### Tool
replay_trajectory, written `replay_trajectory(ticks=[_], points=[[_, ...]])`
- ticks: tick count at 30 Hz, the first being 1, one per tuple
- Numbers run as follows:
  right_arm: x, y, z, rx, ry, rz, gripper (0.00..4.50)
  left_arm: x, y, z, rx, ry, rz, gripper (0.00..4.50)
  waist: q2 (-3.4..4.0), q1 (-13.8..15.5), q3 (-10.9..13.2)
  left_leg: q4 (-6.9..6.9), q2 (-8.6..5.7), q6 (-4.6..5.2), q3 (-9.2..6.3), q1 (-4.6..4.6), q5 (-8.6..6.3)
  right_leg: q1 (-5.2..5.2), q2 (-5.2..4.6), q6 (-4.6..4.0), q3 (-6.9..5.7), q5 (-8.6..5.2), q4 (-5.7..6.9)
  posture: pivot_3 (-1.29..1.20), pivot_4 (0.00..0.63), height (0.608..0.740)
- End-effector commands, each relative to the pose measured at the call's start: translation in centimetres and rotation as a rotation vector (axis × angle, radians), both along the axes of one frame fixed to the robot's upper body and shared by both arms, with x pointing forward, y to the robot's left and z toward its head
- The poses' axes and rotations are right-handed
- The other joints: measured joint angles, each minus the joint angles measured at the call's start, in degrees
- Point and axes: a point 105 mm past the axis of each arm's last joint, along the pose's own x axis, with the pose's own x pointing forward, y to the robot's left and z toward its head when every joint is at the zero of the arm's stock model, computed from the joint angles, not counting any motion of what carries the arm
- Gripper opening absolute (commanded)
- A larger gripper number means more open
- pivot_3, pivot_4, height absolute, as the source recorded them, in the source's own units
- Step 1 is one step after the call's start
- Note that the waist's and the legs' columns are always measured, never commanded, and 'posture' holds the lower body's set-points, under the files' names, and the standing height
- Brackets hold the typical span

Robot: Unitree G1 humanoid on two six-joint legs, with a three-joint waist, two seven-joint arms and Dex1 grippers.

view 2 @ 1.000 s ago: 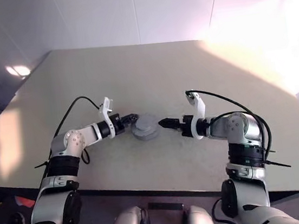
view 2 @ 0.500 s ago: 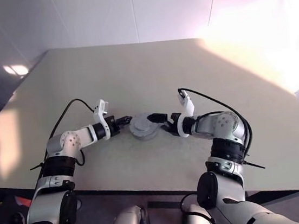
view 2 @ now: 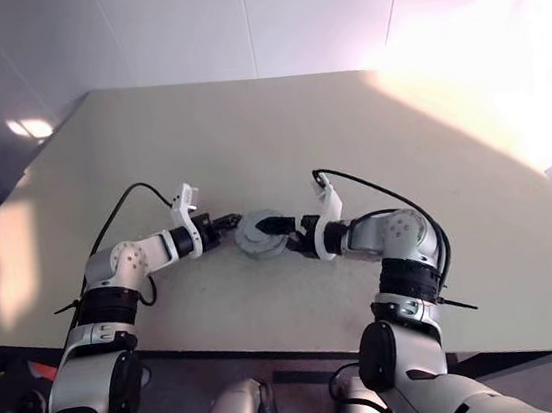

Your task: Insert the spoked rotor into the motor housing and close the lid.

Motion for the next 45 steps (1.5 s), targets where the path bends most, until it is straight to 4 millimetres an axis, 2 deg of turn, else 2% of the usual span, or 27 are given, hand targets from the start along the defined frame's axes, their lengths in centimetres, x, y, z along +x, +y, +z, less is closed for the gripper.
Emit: replay_trajectory(ticks=[1,5,6,11,18,25,32,35,41,45], points=[[0.4,1.8,1.6,0.025,-0.059,0.044,3.57,0.6,0.2,1.6,-0.009,-0.065,0.002,0.00,0.00,0.0,0.0,0.00,0.00,0.00,0.00,-0.01,0.00,0.00,0.00,0.00,0.00,0.00,0.00,0.00,0.000,0.740],[0.7,2.3,1.6,0.024,-0.064,0.041,2.24,0.5,0.3,1.6,-0.009,-0.066,0.007,0.00,0.00,-0.1,0.0,0.00,0.00,0.00,0.00,-0.05,0.00,-0.04,0.00,0.10,-0.01,0.06,0.00,0.00,0.000,0.740],[0.7,2.4,1.6,0.025,-0.067,0.039,2.03,0.5,0.3,1.6,-0.009,-0.066,0.008,0.00,-0.01,-0.1,0.0,0.00,0.00,0.00,0.00,-0.02,0.00,-0.03,0.00,0.12,-0.01,0.07,0.02,0.00,0.000,0.740],[1.0,2.4,2.1,0.028,-0.090,0.037,2.00,0.5,0.4,1.6,-0.009,-0.067,0.012,0.00,-0.01,0.1,0.0,0.04,0.00,-0.02,-0.01,-0.03,0.02,0.00,0.00,0.12,-0.01,0.08,0.03,0.00,0.000,0.740],[2.6,1.3,2.7,0.057,-0.094,-0.046,2.00,0.9,1.3,2.0,-0.030,-0.081,0.051,0.00,-0.01,0.1,0.0,0.05,0.00,-0.03,-0.01,-0.04,0.02,-0.02,0.00,0.12,-0.01,0.08,0.07,0.00,0.000,0.740],[4.6,0.2,4.6,0.152,-0.118,-0.149,2.00,1.5,2.1,3.0,-0.097,-0.114,0.110,0.00,-0.03,0.2,0.0,0.11,0.00,-0.02,-0.01,-0.13,0.02,-0.06,0.00,0.10,-0.02,0.08,0.07,0.00,0.000,0.740],[5.0,-0.1,4.1,0.142,-0.107,-0.176,1.99,1.5,2.2,2.7,-0.084,-0.109,0.112,0.00,-0.03,0.2,0.0,0.13,0.00,0.01,-0.01,-0.14,0.01,-0.07,0.00,0.11,-0.03,0.09,0.08,0.00,0.000,0.740],[5.4,-0.4,5.3,0.210,-0.128,-0.203,1.99,1.5,2.3,2.7,-0.092,-0.110,0.119,0.00,-0.03,0.2,0.0,0.13,0.00,0.02,-0.01,-0.14,0.01,-0.08,0.00,0.10,-0.03,0.09,0.09,0.00,0.000,0.740],[7.6,-1.7,8.3,0.346,-0.161,-0.327,1.99,1.6,2.6,3.6,-0.200,-0.116,0.154,0.00,-0.03,0.2,0.1,0.19,0.00,0.03,0.00,-0.20,0.00,-0.12,0.00,-0.11,-0.03,-0.02,0.13,0.00,0.000,0.740],[8.2,-1.4,9.8,0.400,-0.163,-0.345,1.99,2.2,3.7,4.7,-0.322,-0.136,0.234,0.00,-0.03,0.2,0.0,0.20,0.01,0.04,0.00,-0.19,0.00,-0.12,0.00,-0.13,-0.04,-0.03,0.14,0.00,0.000,0.740]])
